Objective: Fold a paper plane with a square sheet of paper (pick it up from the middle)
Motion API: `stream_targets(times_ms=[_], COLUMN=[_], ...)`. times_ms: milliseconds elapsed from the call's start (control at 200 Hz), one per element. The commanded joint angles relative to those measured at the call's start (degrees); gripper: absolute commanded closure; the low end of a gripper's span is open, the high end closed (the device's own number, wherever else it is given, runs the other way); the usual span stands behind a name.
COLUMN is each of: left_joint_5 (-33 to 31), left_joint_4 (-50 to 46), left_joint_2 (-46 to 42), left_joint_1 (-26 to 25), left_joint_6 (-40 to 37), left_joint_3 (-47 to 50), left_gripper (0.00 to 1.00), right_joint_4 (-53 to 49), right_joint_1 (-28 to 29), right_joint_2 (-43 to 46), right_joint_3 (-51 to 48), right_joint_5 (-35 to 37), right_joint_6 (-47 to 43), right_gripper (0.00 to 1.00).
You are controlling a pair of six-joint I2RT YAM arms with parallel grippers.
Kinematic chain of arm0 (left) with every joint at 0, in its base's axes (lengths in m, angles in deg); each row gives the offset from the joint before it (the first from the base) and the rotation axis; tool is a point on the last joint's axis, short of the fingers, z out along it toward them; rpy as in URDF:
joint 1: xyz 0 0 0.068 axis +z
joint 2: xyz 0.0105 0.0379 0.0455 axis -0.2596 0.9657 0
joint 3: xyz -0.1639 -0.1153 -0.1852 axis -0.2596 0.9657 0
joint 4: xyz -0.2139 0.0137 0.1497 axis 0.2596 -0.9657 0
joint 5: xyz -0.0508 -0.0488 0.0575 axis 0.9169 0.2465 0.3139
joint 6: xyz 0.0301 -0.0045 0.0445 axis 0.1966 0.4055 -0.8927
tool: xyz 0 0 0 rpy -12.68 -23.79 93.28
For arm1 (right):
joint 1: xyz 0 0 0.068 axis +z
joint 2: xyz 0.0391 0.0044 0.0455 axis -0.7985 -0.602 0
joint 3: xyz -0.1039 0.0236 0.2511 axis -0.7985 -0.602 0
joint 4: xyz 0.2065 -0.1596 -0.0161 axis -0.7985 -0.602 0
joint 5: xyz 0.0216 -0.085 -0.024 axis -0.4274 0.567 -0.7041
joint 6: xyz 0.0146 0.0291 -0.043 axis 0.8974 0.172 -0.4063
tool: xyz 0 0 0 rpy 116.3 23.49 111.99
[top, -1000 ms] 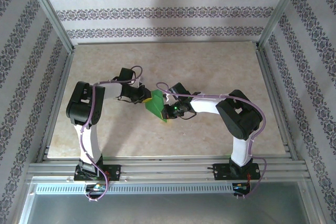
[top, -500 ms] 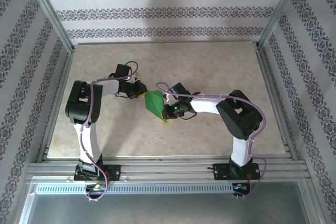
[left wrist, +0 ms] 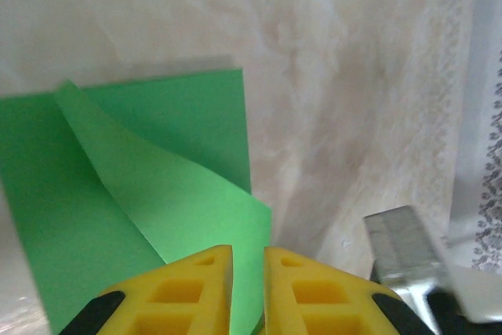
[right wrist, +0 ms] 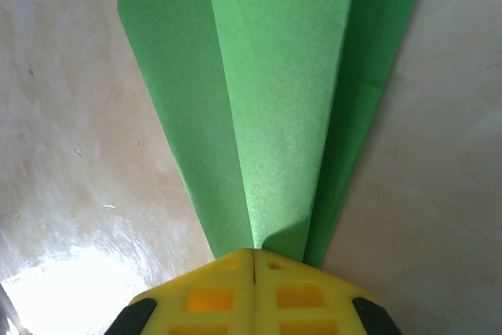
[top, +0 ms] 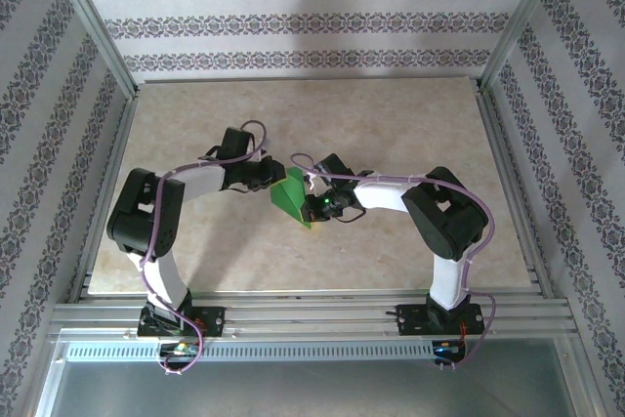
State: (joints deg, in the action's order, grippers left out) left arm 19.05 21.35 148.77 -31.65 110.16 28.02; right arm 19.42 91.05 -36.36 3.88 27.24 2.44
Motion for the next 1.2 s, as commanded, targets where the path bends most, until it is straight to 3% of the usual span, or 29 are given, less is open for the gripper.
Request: stream_targets(times_ms=[0,280,735,1194], left_joint_5=[1.53,-2.30,-9.96,-12.96], left_joint_4=[2.46,1.47,-5.68,-8.92], left_joint_2=[3.18,6.96,10.84,14.72], left_joint_1=[-1.24,-1.06,3.74,7.40], left_joint_6=[0.14,0.12,-4.32,-7.87], left_joint_3=[-0.03,-3.41,-7.85,-12.76], left_gripper=[0.81,0.81,0.81,0.81], right_joint_4=[-9.77,-9.85,-9.72,-9.64], right_joint_1=[-0.27,-0.27,-0.23,-0.26], right_joint_2=[-4.14,-4.54,-4.36,-4.10], right_joint_3=[-2.32,-2.34,-2.96,-3.45], right_joint_5=[3.34,3.12,3.16,3.35], right_joint_6=[-0.87,-1.03,-1.05,-0.97], right_gripper=[0.96,0.96,0.96,0.96])
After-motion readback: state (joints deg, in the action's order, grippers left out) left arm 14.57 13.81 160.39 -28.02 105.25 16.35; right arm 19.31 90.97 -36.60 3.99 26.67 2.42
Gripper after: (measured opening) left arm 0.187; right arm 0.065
